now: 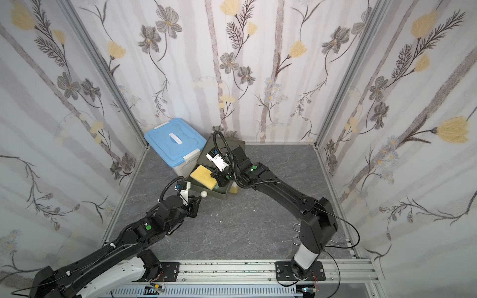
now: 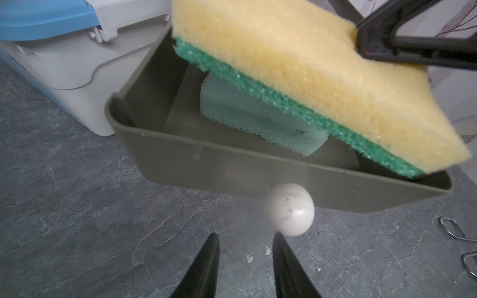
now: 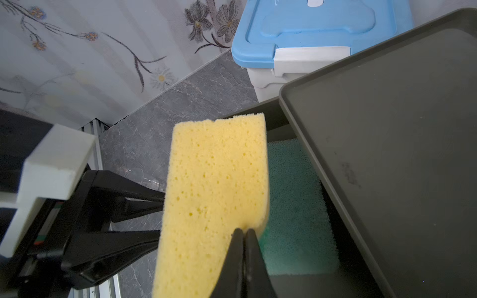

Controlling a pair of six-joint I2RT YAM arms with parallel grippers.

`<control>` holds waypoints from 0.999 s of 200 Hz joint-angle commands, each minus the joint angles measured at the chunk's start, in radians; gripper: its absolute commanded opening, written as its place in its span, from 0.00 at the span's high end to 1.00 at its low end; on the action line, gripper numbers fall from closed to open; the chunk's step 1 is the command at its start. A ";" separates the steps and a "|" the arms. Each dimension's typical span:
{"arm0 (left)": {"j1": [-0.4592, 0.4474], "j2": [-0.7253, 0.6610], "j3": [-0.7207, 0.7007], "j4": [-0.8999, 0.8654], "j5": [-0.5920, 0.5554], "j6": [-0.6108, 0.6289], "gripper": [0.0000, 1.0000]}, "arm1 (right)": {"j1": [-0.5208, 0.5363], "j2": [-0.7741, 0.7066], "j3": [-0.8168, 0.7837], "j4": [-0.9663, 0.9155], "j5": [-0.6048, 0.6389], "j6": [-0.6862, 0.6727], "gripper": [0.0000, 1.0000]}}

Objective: Take the sponge out of the drawer
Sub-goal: Pick up the sponge from the drawer, then place the sponge at the center of the board.

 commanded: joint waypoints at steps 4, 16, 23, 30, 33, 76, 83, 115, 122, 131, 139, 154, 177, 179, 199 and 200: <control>0.002 -0.005 -0.001 0.040 -0.014 0.001 0.63 | -0.018 -0.025 -0.020 0.072 0.055 0.021 0.97; 0.001 -0.003 -0.002 0.038 -0.015 0.001 0.63 | -0.032 -0.038 -0.034 0.094 0.057 0.042 0.97; 0.001 -0.002 -0.003 0.036 -0.016 0.001 0.63 | -0.039 -0.045 -0.040 0.102 0.067 0.056 0.97; 0.001 -0.001 -0.003 0.034 -0.016 0.001 0.63 | -0.046 -0.052 -0.044 0.109 0.082 0.068 0.98; 0.001 -0.002 -0.004 0.033 -0.016 0.001 0.63 | -0.050 -0.056 -0.046 0.112 0.089 0.073 0.98; 0.002 -0.008 -0.005 0.034 -0.019 0.003 0.63 | -0.109 -0.114 -0.085 0.142 0.148 0.127 0.98; 0.002 -0.008 -0.005 0.035 -0.021 0.003 0.63 | -0.122 -0.126 -0.093 0.145 0.159 0.137 0.99; 0.002 -0.008 -0.001 0.037 -0.021 0.007 0.63 | -0.182 -0.196 -0.155 0.178 0.200 0.171 1.00; 0.002 -0.008 0.002 0.036 -0.021 0.009 0.62 | -0.194 -0.213 -0.170 0.181 0.216 0.175 1.00; 0.002 -0.007 0.006 0.031 -0.021 0.011 0.62 | -0.213 -0.222 -0.191 0.189 0.234 0.181 1.00; 0.002 -0.006 0.010 0.028 -0.022 0.012 0.62 | -0.233 -0.264 -0.213 0.195 0.245 0.190 1.00; 0.002 -0.003 0.018 0.025 -0.023 0.014 0.62 | -0.274 -0.297 -0.268 0.222 0.273 0.217 1.00; 0.001 0.004 0.028 0.024 -0.024 0.017 0.62 | -0.358 -0.330 -0.351 0.256 0.295 0.278 1.00; 0.001 0.005 0.029 0.026 -0.024 0.017 0.62 | -0.366 -0.333 -0.358 0.258 0.293 0.283 1.00; 0.002 0.017 0.035 0.028 -0.023 0.019 0.60 | -0.436 -0.342 -0.421 0.291 0.273 0.330 1.00; 0.002 0.017 0.035 0.028 -0.023 0.019 0.60 | -0.438 -0.342 -0.424 0.293 0.273 0.333 1.00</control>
